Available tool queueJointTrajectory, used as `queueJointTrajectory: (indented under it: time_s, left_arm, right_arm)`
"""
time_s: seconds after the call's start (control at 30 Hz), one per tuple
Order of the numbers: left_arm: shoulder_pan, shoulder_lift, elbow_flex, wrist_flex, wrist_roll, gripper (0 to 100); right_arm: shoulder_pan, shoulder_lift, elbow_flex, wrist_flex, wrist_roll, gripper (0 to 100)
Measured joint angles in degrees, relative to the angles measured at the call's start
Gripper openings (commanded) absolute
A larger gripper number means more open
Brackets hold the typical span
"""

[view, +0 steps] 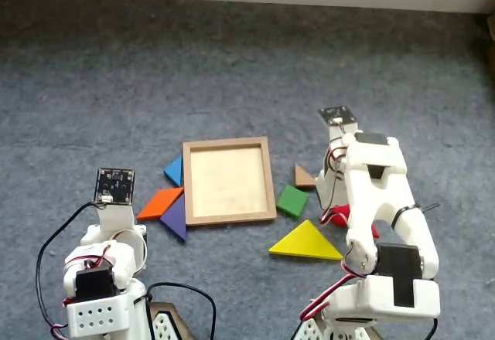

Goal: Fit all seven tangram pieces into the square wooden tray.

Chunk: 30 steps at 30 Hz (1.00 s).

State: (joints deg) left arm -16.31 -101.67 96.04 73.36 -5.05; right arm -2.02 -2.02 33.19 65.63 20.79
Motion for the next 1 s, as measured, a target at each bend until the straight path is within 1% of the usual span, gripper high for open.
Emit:
queueJointTrajectory:
  time_s: [0.13,0.43,0.87,1.0]
  left_arm:
    - [0.00,0.00,0.00,0.00,0.00,1]
    - [0.00,0.00,0.00,0.00,0.00,1]
    - [0.00,0.00,0.00,0.00,0.00,1]
    - [0.00,0.00,0.00,0.00,0.00,1]
  right_arm:
    - [0.00,0.00,0.00,0.00,0.35,33.2]
    - [-0.09,0.00,3.34,0.09,6.07,33.2]
    - [0.00,0.00,3.78,0.00,6.42,33.1]
    - [0.00,0.35,3.78,-1.41,6.42,27.6]
